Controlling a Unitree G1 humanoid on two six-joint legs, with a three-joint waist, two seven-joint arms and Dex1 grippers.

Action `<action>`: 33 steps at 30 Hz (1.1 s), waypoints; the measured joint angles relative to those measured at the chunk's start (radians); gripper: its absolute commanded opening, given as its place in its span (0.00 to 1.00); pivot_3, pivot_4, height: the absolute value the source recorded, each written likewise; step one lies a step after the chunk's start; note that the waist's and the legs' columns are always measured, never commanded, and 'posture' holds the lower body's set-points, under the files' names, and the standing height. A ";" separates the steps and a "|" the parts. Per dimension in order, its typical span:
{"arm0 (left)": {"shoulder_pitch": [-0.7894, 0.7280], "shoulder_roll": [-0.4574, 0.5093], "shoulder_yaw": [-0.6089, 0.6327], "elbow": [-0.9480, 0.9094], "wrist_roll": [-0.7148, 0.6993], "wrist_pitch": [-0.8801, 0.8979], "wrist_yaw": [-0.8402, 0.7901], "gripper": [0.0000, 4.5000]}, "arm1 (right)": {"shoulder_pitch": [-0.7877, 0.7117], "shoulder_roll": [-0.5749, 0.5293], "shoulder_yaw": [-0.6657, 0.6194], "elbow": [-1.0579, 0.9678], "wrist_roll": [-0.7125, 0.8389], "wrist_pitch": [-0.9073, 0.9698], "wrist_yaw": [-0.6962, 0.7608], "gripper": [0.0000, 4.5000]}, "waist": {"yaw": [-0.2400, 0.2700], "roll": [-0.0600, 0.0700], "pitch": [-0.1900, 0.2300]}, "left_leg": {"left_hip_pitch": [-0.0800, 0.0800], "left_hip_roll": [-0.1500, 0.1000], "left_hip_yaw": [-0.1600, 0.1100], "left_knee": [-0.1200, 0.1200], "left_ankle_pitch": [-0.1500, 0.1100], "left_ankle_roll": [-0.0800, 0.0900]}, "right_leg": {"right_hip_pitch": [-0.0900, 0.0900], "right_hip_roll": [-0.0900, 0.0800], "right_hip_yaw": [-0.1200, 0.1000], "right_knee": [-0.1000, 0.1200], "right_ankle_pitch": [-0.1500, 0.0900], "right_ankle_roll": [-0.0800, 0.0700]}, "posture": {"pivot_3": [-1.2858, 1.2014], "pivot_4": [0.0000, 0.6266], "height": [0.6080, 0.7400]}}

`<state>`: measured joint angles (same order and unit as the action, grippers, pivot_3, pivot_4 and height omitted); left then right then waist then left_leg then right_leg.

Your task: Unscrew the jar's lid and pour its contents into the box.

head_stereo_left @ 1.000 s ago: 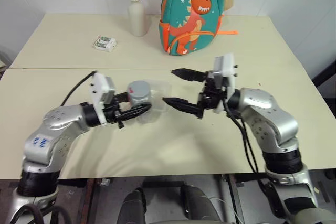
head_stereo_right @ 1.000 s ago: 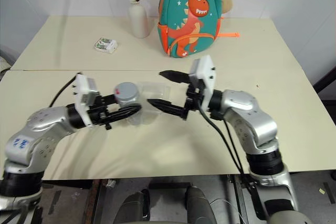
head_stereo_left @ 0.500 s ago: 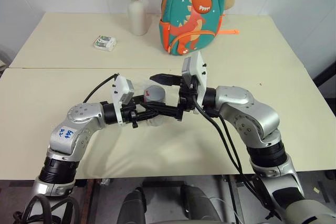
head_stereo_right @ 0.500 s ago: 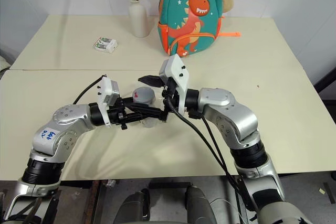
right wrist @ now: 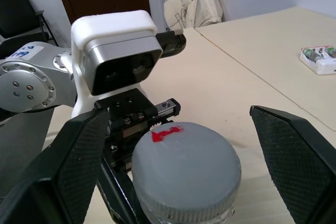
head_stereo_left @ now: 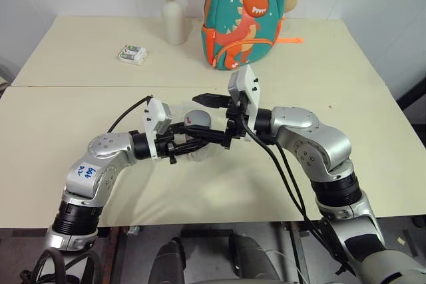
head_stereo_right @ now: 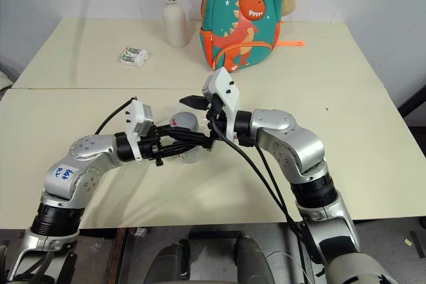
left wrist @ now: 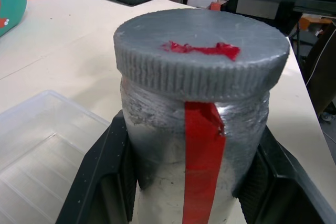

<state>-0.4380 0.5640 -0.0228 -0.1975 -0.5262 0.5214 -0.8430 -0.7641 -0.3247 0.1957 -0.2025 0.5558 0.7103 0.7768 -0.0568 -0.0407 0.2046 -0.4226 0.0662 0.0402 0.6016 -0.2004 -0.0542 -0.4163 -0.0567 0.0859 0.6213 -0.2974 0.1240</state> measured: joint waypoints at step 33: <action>-0.037 0.033 -0.005 -0.002 -0.006 -0.084 -0.184 0.45 | -0.049 -0.045 0.008 0.102 0.002 -0.113 0.311 0.57 | 0.000 0.000 0.000 | 0.000 0.000 0.000 0.000 0.000 0.000 | 0.000 0.000 0.000 -0.001 0.000 0.000 | 0.52 0.24 1.00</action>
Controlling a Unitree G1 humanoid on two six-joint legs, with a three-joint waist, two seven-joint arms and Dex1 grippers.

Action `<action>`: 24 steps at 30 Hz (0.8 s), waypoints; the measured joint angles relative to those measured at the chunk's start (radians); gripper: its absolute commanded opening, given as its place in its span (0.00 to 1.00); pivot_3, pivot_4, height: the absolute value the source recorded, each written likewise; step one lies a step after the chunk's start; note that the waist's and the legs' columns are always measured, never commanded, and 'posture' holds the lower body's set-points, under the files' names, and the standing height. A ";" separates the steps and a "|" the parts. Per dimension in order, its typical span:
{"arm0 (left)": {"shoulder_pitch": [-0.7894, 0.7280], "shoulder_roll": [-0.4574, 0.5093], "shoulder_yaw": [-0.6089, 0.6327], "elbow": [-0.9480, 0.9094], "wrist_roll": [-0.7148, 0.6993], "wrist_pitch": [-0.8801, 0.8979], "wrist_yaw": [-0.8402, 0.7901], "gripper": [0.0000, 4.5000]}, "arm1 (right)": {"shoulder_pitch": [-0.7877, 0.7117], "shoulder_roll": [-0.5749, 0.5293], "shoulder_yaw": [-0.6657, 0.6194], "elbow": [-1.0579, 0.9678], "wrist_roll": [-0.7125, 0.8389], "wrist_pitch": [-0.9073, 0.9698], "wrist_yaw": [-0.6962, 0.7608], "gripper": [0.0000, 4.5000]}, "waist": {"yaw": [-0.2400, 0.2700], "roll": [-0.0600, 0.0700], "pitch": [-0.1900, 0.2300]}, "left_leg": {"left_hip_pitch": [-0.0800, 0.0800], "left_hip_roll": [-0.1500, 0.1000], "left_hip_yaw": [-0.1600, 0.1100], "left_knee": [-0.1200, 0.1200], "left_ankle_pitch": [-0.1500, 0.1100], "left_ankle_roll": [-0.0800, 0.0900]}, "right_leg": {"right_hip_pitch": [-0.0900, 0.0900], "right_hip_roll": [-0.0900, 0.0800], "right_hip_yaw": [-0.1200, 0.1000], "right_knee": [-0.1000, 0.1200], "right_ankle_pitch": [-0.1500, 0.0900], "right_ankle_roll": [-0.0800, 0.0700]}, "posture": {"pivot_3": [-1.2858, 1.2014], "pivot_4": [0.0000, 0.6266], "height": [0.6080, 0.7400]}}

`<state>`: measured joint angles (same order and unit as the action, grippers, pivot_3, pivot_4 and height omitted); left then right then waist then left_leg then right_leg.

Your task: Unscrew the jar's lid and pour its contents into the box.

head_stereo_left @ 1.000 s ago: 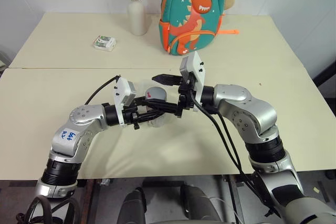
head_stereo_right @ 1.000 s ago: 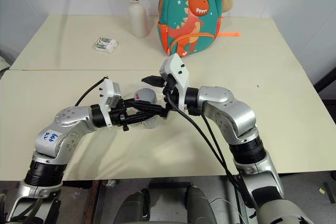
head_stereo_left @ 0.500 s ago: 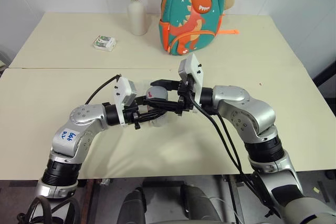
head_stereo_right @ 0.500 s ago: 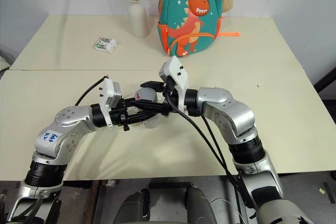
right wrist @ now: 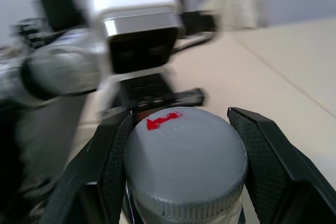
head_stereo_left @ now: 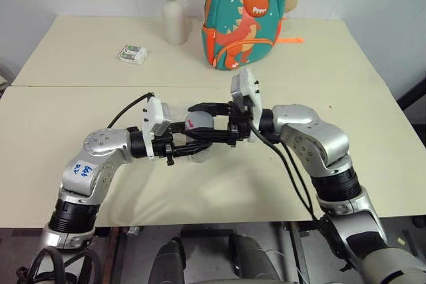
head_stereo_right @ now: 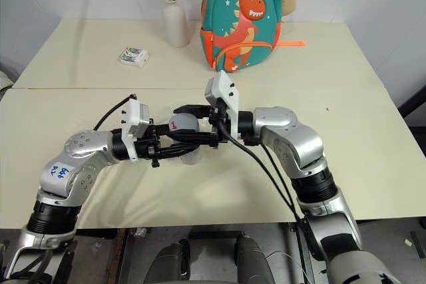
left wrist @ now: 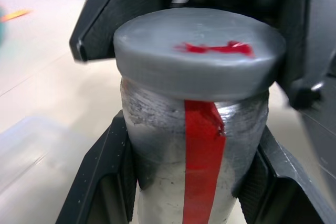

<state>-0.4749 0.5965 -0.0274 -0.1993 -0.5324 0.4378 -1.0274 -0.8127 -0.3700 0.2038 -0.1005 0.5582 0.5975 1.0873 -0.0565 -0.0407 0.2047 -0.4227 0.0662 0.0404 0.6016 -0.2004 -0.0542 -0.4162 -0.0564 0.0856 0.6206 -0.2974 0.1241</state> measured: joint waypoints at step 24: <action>-0.028 -0.024 -0.022 0.098 0.015 -0.171 -0.174 0.45 | -0.146 -0.036 0.047 0.226 -0.030 -0.183 0.384 0.95 | -0.001 0.000 0.000 | 0.000 0.001 -0.001 0.003 0.000 0.000 | -0.001 0.001 0.000 0.004 0.000 0.002 | 0.52 0.24 1.00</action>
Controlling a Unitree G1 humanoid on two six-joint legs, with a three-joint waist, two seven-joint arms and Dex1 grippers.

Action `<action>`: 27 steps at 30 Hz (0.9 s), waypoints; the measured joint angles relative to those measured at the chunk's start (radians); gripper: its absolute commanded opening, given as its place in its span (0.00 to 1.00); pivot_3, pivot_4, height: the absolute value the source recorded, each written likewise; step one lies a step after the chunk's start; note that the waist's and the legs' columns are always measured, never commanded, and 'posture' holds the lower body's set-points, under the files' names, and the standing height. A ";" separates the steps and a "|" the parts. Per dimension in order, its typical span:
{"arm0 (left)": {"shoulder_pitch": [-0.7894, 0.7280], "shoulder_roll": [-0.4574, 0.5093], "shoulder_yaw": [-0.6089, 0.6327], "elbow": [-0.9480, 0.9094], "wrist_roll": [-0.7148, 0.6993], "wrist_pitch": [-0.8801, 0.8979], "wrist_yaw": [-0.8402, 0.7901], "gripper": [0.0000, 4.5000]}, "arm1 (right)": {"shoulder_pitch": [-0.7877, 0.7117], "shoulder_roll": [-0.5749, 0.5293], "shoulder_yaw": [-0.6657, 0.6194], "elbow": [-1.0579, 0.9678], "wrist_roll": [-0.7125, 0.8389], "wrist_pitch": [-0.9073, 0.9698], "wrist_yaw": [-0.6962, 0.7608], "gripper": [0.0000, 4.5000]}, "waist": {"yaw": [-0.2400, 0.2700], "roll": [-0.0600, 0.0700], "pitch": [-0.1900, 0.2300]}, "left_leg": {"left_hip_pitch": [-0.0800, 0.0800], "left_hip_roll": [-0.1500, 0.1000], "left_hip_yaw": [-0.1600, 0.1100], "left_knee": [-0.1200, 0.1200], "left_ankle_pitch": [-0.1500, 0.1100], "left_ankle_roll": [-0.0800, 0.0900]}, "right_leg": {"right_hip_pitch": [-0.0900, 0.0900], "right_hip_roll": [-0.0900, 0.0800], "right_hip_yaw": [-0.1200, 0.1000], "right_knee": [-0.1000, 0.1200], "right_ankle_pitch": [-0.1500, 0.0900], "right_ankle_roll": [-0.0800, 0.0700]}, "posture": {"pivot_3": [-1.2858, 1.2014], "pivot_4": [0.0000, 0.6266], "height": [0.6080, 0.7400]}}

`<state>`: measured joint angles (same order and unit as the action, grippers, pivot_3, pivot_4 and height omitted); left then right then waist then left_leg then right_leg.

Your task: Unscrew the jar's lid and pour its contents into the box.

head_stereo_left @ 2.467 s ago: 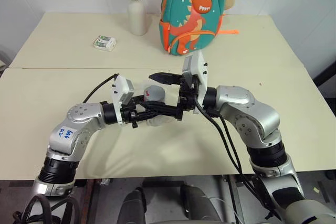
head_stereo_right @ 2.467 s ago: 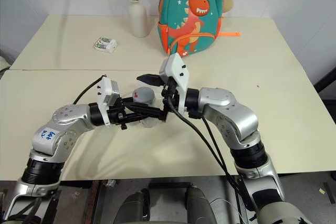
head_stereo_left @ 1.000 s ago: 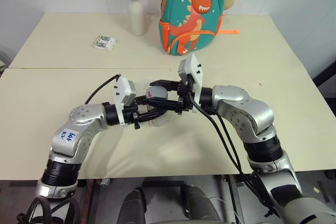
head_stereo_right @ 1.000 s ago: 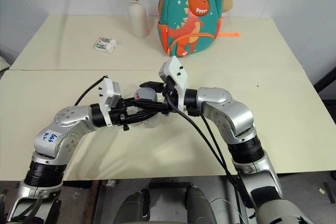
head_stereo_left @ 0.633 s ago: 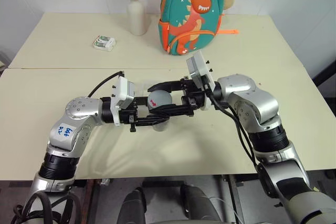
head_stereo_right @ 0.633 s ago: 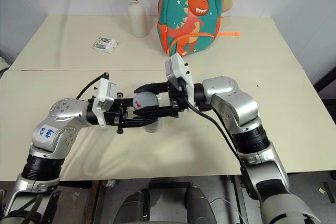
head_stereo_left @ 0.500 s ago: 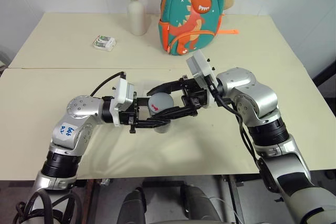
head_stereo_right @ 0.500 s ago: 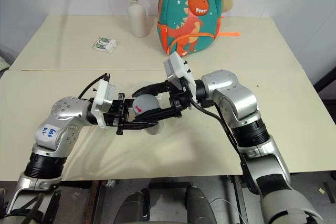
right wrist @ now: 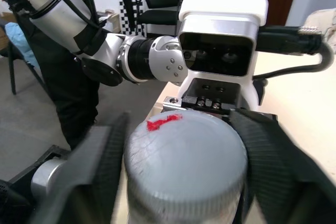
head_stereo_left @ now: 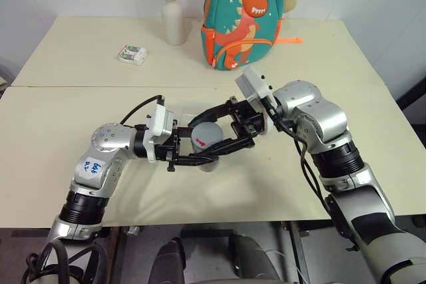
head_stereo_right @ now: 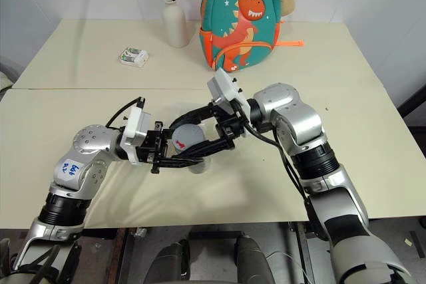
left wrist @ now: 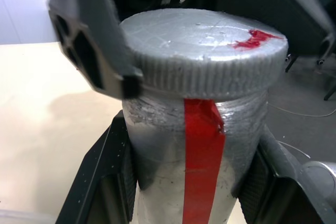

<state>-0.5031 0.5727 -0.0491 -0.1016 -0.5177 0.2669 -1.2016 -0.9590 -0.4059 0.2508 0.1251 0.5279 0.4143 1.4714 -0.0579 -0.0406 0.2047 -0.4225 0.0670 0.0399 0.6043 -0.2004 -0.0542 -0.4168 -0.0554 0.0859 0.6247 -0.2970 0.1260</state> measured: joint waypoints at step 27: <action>0.037 0.022 0.052 -0.047 0.015 0.072 0.180 0.45 | 0.065 0.113 -0.024 -0.134 -0.079 0.087 -0.399 1.00 | 0.000 0.000 0.000 | 0.000 0.000 0.000 0.000 0.000 0.000 | -0.001 0.000 0.000 0.001 0.000 -0.001 | 0.52 0.24 1.00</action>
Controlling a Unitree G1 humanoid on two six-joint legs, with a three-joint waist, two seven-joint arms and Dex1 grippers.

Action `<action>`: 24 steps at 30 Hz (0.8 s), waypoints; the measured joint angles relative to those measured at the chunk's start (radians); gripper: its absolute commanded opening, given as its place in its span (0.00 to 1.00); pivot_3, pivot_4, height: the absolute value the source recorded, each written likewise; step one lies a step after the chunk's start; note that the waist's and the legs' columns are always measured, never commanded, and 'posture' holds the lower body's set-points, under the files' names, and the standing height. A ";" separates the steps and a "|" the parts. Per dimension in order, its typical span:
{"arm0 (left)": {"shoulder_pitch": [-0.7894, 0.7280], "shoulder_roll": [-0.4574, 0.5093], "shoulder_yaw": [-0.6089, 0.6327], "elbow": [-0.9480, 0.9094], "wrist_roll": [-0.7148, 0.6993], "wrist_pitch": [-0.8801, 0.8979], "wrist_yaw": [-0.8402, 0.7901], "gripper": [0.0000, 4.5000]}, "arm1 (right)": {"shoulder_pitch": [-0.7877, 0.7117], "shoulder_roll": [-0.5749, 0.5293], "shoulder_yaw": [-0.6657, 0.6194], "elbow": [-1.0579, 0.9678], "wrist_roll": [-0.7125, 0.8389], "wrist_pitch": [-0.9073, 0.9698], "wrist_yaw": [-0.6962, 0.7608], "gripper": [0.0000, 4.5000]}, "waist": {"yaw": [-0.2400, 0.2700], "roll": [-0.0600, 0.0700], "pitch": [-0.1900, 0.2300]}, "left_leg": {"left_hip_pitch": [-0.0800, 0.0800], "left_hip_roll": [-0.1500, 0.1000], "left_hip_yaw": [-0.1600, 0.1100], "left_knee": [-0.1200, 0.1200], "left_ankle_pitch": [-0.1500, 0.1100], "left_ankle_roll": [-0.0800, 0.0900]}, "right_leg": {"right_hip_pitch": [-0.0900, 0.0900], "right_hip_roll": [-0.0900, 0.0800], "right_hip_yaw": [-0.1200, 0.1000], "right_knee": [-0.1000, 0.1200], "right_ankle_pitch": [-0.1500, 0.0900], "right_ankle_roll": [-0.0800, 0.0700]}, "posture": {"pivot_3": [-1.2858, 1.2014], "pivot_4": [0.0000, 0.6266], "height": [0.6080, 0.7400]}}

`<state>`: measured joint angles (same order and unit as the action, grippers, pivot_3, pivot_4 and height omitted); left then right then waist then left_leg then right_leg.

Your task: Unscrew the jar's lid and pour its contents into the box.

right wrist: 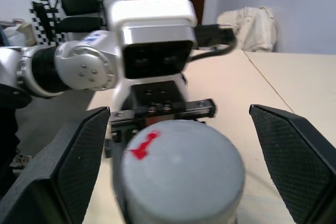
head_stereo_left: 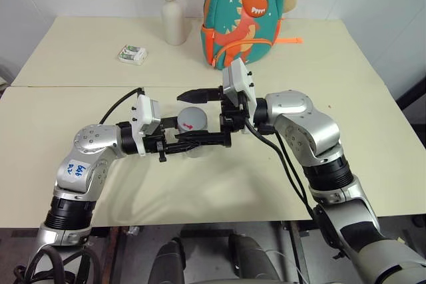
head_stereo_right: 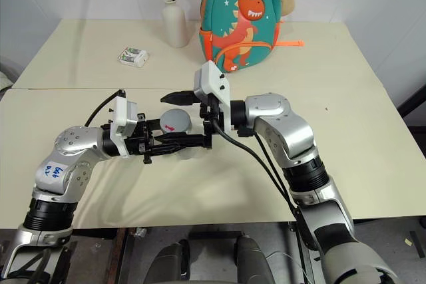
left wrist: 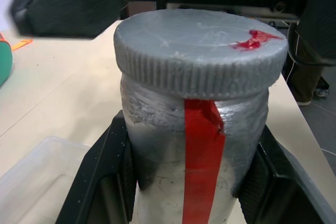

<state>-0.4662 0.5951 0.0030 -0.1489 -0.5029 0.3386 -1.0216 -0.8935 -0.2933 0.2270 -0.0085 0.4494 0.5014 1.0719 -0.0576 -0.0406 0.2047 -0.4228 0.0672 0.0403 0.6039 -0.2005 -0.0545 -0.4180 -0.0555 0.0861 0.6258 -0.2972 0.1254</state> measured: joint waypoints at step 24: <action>0.007 -0.011 0.012 0.004 0.018 0.024 0.083 0.45 | -0.026 -0.127 -0.015 0.137 -0.016 -0.101 0.088 1.00 | 0.001 0.000 0.000 | 0.000 0.000 0.000 0.000 0.000 0.000 | 0.000 0.000 0.000 0.000 0.000 0.000 | 0.52 0.24 1.00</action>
<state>-0.4596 0.5844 0.0148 -0.1449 -0.4844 0.3631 -0.9387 -0.9193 -0.4204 0.2119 0.1282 0.4331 0.4004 1.1602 -0.0566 -0.0407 0.2047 -0.4229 0.0672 0.0403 0.6037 -0.2005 -0.0545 -0.4180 -0.0553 0.0861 0.6255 -0.2972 0.1257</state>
